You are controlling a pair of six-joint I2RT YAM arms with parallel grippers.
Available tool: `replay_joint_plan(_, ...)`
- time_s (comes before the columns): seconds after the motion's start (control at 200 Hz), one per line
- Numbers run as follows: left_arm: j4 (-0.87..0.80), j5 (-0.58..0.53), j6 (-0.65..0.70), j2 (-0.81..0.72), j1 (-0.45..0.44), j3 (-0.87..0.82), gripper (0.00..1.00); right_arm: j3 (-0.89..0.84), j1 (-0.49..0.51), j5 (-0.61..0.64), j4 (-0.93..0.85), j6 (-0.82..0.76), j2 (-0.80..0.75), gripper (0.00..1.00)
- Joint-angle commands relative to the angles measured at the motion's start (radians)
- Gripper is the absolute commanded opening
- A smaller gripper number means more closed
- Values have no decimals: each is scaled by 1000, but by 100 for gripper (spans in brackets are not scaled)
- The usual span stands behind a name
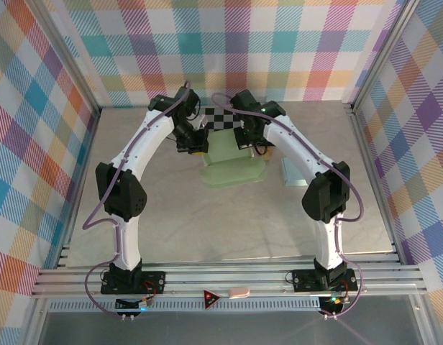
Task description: Fold the paper box
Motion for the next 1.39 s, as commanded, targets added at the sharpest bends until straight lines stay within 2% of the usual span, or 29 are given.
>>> replay_joint_plan(0.0,-12,36,-2,-5,-23,39,0,71,35,148,-92,48,48,0)
replay_joint_plan(0.215,-5,29,-12,-9,-29,37,0,88,51,204,-126,84,67,0)
replay_joint_plan(0.355,-2,30,-18,-10,-29,38,0,64,51,151,-95,79,43,0)
replay_joint_plan(0.44,-7,28,-22,-11,-29,36,0,63,48,105,-79,76,24,10)
replay_joint_plan(0.65,-10,19,-22,-16,-29,21,0,119,9,-88,-73,44,-13,40)
replay_joint_plan(0.765,-6,18,-25,-17,-30,11,0,158,-31,-240,-90,42,-19,48)
replay_joint_plan(0.9,-6,16,-27,-17,-29,12,0,161,-84,-384,-85,37,-42,51)
replay_joint_plan(1.135,-7,17,-30,-11,-29,13,0,145,-168,-558,-64,9,-90,53)
replay_joint_plan(1.31,-10,17,-30,-11,-29,14,0,27,-255,-839,37,-31,-171,56)
replay_joint_plan(1.39,-10,18,-30,-9,-29,14,0,-32,-298,-968,73,-50,-194,52)
